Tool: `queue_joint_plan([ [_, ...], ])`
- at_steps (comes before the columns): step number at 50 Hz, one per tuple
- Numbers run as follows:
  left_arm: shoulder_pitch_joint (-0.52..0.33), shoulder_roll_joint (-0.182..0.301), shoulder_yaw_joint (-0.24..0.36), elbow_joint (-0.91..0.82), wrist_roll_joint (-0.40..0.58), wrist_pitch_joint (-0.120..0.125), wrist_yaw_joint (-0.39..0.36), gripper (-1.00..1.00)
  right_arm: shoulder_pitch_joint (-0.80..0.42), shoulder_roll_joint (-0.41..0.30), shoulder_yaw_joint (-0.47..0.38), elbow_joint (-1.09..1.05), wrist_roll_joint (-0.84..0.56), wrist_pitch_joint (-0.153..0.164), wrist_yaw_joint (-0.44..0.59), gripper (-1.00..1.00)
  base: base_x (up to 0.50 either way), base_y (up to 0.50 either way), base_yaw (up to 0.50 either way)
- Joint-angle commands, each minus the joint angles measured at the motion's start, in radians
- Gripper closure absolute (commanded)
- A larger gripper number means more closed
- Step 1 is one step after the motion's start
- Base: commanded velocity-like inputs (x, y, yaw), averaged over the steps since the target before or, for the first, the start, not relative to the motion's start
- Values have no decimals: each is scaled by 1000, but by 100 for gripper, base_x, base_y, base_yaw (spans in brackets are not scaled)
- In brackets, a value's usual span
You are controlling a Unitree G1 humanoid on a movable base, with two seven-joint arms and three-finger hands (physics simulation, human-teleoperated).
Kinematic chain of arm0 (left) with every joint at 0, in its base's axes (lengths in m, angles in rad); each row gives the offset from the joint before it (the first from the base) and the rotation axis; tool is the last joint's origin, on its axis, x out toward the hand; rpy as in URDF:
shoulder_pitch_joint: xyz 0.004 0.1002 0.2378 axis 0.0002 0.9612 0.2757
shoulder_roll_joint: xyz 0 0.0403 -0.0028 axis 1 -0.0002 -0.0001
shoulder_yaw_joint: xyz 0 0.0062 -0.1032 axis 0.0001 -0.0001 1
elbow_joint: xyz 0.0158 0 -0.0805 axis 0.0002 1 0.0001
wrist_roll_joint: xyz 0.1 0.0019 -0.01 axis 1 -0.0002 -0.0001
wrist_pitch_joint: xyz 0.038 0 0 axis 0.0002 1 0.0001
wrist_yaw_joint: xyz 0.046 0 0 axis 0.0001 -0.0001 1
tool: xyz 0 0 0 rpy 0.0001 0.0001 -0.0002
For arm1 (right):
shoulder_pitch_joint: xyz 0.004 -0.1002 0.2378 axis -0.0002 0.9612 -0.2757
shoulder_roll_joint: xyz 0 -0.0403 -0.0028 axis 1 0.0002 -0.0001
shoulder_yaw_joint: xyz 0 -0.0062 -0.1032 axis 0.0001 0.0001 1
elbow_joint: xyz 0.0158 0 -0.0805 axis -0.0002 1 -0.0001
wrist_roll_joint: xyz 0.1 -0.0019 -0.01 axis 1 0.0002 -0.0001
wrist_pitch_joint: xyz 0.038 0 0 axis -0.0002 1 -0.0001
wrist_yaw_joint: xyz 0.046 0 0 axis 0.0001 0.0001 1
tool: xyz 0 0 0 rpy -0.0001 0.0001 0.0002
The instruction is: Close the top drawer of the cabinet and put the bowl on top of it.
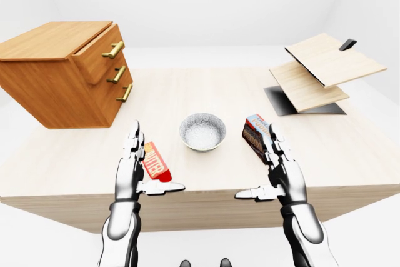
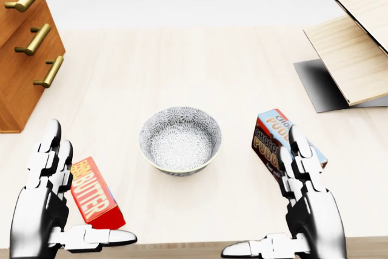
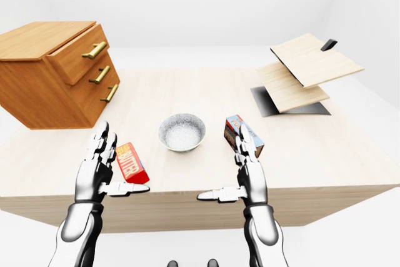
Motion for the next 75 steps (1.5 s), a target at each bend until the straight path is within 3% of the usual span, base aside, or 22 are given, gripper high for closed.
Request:
queue_joint_plan([
  [1,17,-2,-10,-13,10,-9,1,-100,6,-2,9,-1,-6,0,4,-100,16,0,0],
  [45,12,0,-14,-2,11,-16,3,-100,20,-8,26,1,-20,-14,9,-100,21,0,0],
  [47,10,-1,-14,-1,12,-15,4,-100,21,-4,25,8,-23,-39,0,-100,0,0,0],
  [64,14,0,-15,-4,14,-18,2,-100,29,-10,31,2,-16,-45,9,-100,0,0,0],
  [75,13,0,-19,0,17,-19,4,-100,33,-12,36,5,-30,-71,3,-100,0,0,0],
])
